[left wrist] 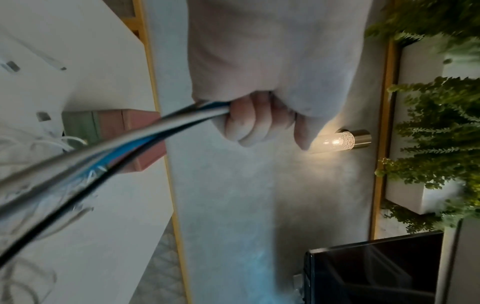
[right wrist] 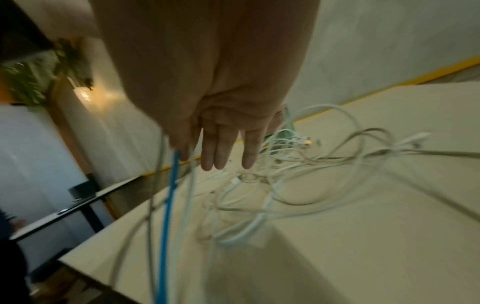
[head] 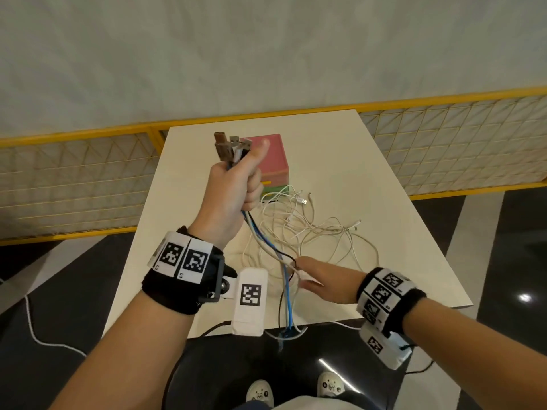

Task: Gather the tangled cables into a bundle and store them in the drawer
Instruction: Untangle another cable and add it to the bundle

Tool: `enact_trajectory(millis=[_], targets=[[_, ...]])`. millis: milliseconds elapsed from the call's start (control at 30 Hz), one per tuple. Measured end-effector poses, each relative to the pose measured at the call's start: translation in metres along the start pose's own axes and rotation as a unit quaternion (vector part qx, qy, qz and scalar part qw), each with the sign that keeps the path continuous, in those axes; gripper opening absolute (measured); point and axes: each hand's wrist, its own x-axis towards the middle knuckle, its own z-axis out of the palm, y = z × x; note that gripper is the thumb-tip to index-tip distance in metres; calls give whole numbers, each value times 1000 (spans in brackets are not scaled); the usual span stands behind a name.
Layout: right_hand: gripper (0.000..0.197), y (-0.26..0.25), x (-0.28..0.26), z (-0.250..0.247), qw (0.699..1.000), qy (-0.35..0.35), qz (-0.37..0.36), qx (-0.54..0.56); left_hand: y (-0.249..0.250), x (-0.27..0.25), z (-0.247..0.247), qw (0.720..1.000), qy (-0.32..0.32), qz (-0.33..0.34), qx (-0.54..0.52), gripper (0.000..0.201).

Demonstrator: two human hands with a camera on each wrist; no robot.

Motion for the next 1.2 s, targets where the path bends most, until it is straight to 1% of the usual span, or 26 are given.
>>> enact_trajectory(millis=[33,67,100,133,167,200,233,267,300,333,400,467,533,600,700,767,800,833,867,900,967,1033,1067,1133,1200], targets=[[32,12,-6,-5,1000,11,4,2,0,2,-2,1000,-6,-2,17,55],[37,24,-11,-12,999,45,14,19,-1,4,-4,999,-10,-8,36,55],[39,35,-15,-19,993,106,34,41,-3,6,-5,999,-12,-15,50,56],[38,47,-16,-27,980,185,62,49,-5,7,-5,998,-11,-25,58,56],[36,61,-16,-34,959,260,105,43,-9,10,-5,997,-8,-33,63,56],[31,74,-16,-41,935,315,161,31,-13,11,-4,997,-6,-40,67,56],[25,88,-16,-47,914,341,220,17,-16,13,-2,996,-4,-46,74,55],[21,102,-15,-50,898,344,273,8,-19,13,0,995,-3,-52,86,56],[21,116,-14,-51,888,333,316,6,-22,14,3,993,0,-56,103,57],[24,128,-12,-51,882,317,347,13,-24,15,5,991,1,-59,123,59],[32,140,-6,-50,876,285,387,34,-27,16,9,985,-6,-62,163,63],[42,144,2,-47,877,249,408,49,-30,18,11,979,-14,-68,190,67],[46,147,6,-45,878,222,423,33,-31,20,13,978,-11,-72,197,68],[41,150,7,-44,877,215,430,-4,-31,21,14,979,-1,-73,189,67],[27,152,7,-44,873,212,434,-61,-31,21,15,981,18,-71,179,66],[27,151,8,-45,873,189,442,-86,-32,21,15,981,27,-70,177,65],[28,150,8,-46,874,189,439,-88,-32,21,14,982,27,-70,175,65],[28,148,9,-47,876,207,428,-85,-32,21,14,982,26,-71,173,64],[26,145,9,-49,877,246,406,-74,-33,21,13,983,22,-67,171,61],[22,140,9,-53,876,299,373,-54,-34,21,12,983,17,-60,174,58],[14,122,9,-62,869,406,282,-14,-37,22,10,982,7,-42,185,45],[13,96,7,-74,862,480,162,0,-39,24,11,985,2,-37,167,36],[12,82,6,-81,859,502,98,4,-40,26,13,988,0,-37,151,37],[7,53,6,-91,860,509,-15,16,-40,29,18,992,-7,-33,119,47],[13,27,8,-97,862,496,-89,59,-40,32,25,995,-10,-35,90,57]])
